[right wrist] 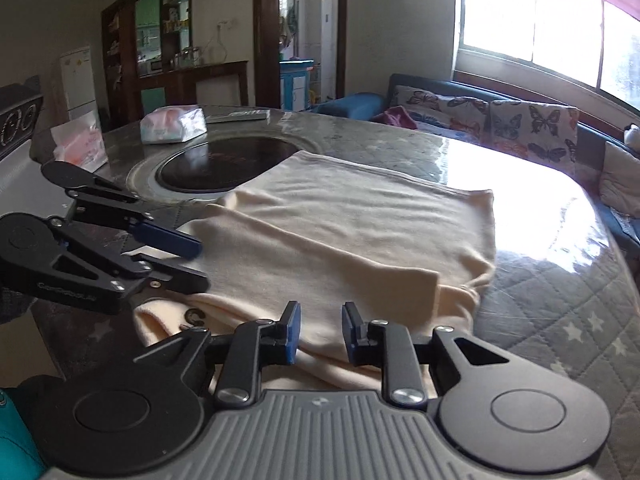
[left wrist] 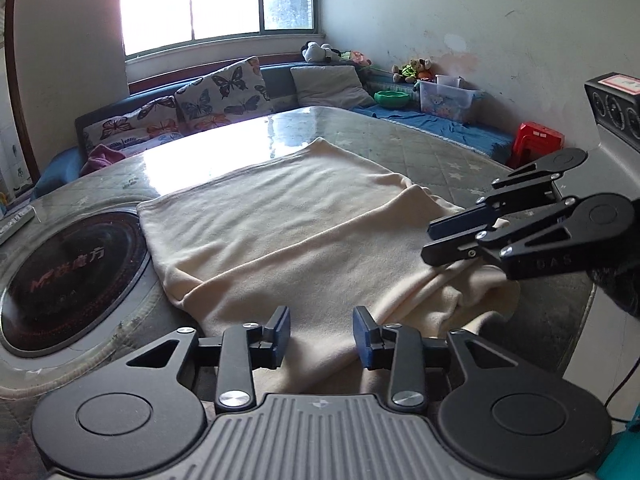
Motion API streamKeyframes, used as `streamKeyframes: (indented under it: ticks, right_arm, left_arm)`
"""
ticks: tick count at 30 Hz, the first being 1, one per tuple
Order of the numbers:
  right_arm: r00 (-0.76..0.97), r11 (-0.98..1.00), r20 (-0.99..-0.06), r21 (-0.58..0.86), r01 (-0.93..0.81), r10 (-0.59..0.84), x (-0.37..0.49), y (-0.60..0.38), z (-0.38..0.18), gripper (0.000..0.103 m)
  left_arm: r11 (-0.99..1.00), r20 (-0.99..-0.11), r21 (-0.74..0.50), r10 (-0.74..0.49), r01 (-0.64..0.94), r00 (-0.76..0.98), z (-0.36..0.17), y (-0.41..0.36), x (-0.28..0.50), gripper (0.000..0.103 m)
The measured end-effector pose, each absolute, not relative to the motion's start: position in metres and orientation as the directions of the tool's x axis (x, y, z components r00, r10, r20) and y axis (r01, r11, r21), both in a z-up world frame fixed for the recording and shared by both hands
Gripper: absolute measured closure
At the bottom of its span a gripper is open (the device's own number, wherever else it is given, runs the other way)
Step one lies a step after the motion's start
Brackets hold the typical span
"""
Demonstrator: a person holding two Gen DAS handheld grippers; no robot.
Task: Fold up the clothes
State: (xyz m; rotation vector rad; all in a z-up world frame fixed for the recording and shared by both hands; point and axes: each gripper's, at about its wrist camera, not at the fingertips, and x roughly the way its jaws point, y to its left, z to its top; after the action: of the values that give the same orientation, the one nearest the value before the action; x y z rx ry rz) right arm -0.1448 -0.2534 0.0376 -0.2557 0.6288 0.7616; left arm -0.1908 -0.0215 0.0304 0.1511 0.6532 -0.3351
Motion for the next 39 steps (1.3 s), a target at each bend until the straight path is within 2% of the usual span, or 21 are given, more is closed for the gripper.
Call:
streamKeyframes:
  ticks: [4, 9, 11, 13, 20, 22, 24, 25, 27, 28, 30, 31, 36, 38, 39]
  right_arm:
    - [0.543, 0.719, -0.624, 0.044, -0.694, 0.562, -0.142, -0.266, 0.031, 0.080]
    - [0.527, 0.725, -0.623, 0.096, -0.682, 0.578, -0.141, -0.277, 0.039, 0.076]
    - [0.525, 0.722, -0.622, 0.095, -0.685, 0.580, -0.143, -0.280, 0.042, 0.072]
    - [0.526, 0.718, -0.620, 0.088, -0.690, 0.582, -0.146, -0.283, 0.046, 0.063]
    - [0.539, 0.708, -0.632, 0.021, -0.706, 0.556, -0.157, -0.290, 0.054, 0.059]
    - [0.543, 0.697, -0.637, -0.013, -0.717, 0.546, -0.162, -0.292, 0.056, 0.050]
    - [0.548, 0.684, -0.642, -0.049, -0.727, 0.536, -0.167, -0.294, 0.057, 0.044]
    - [0.549, 0.673, -0.645, -0.073, -0.736, 0.531, -0.171, -0.294, 0.057, 0.043]
    - [0.551, 0.650, -0.649, -0.113, -0.752, 0.525, -0.177, -0.294, 0.057, 0.041]
    - [0.550, 0.632, -0.652, -0.137, -0.763, 0.522, -0.180, -0.293, 0.055, 0.036]
    - [0.551, 0.598, -0.651, -0.182, -0.780, 0.522, -0.186, -0.290, 0.053, 0.027]
    - [0.553, 0.582, -0.650, -0.202, -0.788, 0.522, -0.188, -0.288, 0.051, 0.027]
    - [0.565, 0.495, -0.616, -0.305, -0.813, 0.548, -0.196, -0.269, 0.043, 0.027]
    - [0.565, 0.481, -0.601, -0.316, -0.818, 0.566, -0.191, -0.260, 0.039, 0.030]
    - [0.555, 0.480, -0.601, -0.302, -0.824, 0.575, -0.188, -0.258, 0.039, 0.034]
  left_arm:
    - [0.923, -0.634, 0.074, -0.249, 0.377, 0.733, 0.032, -0.017, -0.202, 0.060]
    - [0.884, -0.647, 0.166, -0.237, 0.437, 0.725, 0.037, -0.018, -0.221, 0.060]
    - [0.865, -0.650, 0.190, -0.243, 0.464, 0.720, 0.036, -0.019, -0.226, 0.060]
    - [0.845, -0.655, 0.213, -0.249, 0.490, 0.714, 0.032, -0.024, -0.228, 0.059]
    - [0.775, -0.622, 0.309, -0.274, 0.551, 0.734, 0.017, -0.051, -0.233, 0.059]
    - [0.765, -0.609, 0.322, -0.284, 0.558, 0.740, 0.015, -0.056, -0.232, 0.059]
    - [0.767, -0.602, 0.323, -0.286, 0.555, 0.746, 0.015, -0.057, -0.228, 0.068]
    - [0.770, -0.597, 0.321, -0.286, 0.551, 0.749, 0.015, -0.057, -0.227, 0.079]
    - [0.781, -0.589, 0.308, -0.292, 0.543, 0.754, 0.018, -0.055, -0.224, 0.085]
    - [0.790, -0.585, 0.293, -0.298, 0.539, 0.755, 0.021, -0.052, -0.222, 0.091]
    - [0.806, -0.575, 0.262, -0.311, 0.530, 0.757, 0.028, -0.046, -0.216, 0.092]
    - [0.814, -0.571, 0.246, -0.317, 0.526, 0.757, 0.031, -0.044, -0.213, 0.092]
    - [0.851, -0.566, 0.161, -0.336, 0.500, 0.753, 0.043, -0.031, -0.195, 0.093]
    - [0.854, -0.566, 0.147, -0.341, 0.499, 0.750, 0.045, -0.028, -0.190, 0.093]
    - [0.855, -0.566, 0.140, -0.344, 0.499, 0.749, 0.046, -0.027, -0.188, 0.093]
